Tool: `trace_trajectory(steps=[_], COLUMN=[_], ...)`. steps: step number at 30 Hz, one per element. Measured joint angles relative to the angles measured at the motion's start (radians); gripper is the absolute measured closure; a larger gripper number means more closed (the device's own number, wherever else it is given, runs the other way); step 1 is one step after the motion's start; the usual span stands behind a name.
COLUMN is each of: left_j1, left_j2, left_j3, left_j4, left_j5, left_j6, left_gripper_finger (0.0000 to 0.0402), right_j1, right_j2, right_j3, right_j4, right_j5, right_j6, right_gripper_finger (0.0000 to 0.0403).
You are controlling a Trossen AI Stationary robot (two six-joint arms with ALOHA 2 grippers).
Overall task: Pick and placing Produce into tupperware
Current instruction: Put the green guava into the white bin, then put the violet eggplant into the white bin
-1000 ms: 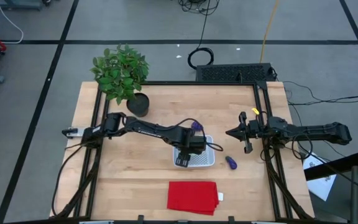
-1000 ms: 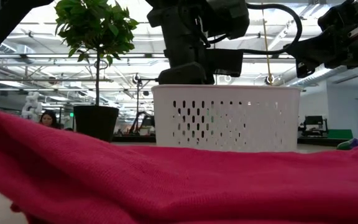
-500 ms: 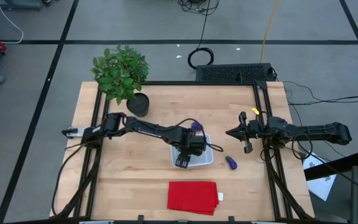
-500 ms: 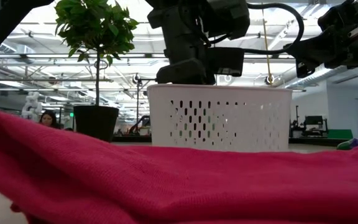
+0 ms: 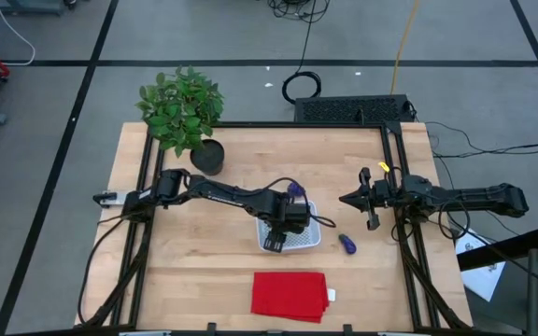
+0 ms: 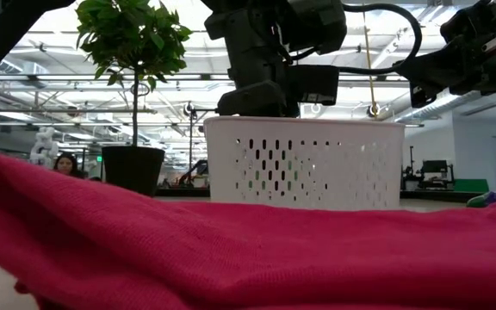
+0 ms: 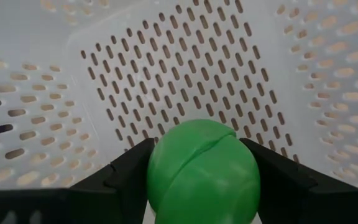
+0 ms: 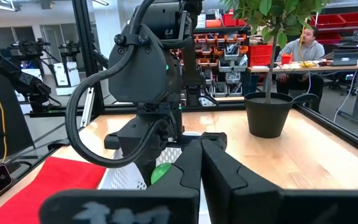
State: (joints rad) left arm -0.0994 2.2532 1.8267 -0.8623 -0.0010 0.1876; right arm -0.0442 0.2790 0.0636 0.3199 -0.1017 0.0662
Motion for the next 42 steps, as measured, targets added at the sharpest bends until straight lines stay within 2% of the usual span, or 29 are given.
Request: trace_trajectory(steps=[5, 15, 21, 31, 37, 42], left_j1=[0.001, 0.001, 0.001, 0.000, -0.002, -0.003], left_j2=[0.000, 0.000, -0.005, -0.009, -0.010, -0.010], left_j3=[0.000, 0.000, 0.000, 0.160, 0.242, 0.271], left_j4=[0.000, 0.000, -0.005, -0.150, -0.212, -0.240], left_j5=[0.008, 0.008, 0.005, -0.009, -0.110, -0.142], left_j6=[-0.005, -0.010, 0.001, 0.014, 0.012, 0.009], left_gripper_finger=[0.0162, 0.0102, 0.0095, 0.0093, 0.0114, 0.0183], right_j1=[0.000, 0.000, 0.000, 0.000, 0.000, 0.000], right_j2=[0.000, 0.000, 0.000, 0.000, 0.000, 0.000], right_j3=[0.000, 0.000, 0.000, 0.000, 0.000, 0.000], right_j4=[0.000, 0.000, 0.000, 0.000, -0.004, -0.004], right_j5=[0.000, 0.000, 0.000, 0.000, 0.000, 0.000], right_j6=[0.000, 0.000, 0.000, 0.000, 0.000, 0.000], right_gripper_finger=[0.0403, 0.0403, 0.0403, 0.0403, 0.0403, 0.0403])
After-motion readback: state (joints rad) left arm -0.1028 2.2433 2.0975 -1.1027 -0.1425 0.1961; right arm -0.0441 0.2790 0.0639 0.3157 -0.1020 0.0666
